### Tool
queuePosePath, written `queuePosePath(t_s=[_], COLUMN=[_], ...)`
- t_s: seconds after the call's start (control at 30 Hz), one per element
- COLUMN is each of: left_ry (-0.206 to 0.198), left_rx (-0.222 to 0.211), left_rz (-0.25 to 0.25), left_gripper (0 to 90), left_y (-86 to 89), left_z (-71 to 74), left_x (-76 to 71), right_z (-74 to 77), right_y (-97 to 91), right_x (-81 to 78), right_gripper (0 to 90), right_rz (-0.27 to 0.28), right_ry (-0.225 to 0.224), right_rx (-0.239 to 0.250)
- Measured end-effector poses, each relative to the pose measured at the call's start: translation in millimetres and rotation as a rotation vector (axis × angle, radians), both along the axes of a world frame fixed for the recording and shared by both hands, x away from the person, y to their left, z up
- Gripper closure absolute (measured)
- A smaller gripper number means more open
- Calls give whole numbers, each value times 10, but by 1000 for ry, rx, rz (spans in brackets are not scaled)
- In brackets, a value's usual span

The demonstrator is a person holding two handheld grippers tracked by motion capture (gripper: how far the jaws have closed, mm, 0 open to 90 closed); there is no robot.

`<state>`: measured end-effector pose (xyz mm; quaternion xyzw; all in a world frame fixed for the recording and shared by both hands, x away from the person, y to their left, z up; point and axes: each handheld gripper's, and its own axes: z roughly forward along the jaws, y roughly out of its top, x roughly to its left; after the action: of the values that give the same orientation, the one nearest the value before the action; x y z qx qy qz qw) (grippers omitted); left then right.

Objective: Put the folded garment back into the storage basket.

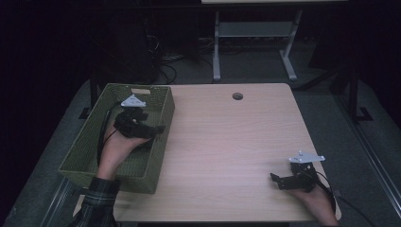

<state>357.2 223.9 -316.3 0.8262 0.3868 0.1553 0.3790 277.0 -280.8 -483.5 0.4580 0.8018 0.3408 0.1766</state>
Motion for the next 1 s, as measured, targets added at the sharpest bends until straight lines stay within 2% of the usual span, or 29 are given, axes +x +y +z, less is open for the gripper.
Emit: queuePosePath(t_s=[0.17, 0.37, 0.6, 0.83, 1.0], left_ry=[0, -7, -19, -27, -30], left_rx=[-12, -40, -47, -50, -30], left_rz=[-46, -72, -103, -135, -152], left_gripper=[146, 146, 151, 151, 154], left_y=[-247, -480, -752, -1035, -1175], left_z=[-50, -112, -217, -386, -549], left_x=[-31, -68, -134, -229, -270], right_z=[0, 0, 0, 0, -1], right_y=[0, 0, -1, 0, 0], right_x=[0, 0, 0, 1, 0], right_gripper=[28, 28, 28, 28, 28], right_rz=[0, 1, 1, 0, 0], right_ry=[0, 0, 0, -1, 0], right_rx=[0, 0, -1, 0, 0])
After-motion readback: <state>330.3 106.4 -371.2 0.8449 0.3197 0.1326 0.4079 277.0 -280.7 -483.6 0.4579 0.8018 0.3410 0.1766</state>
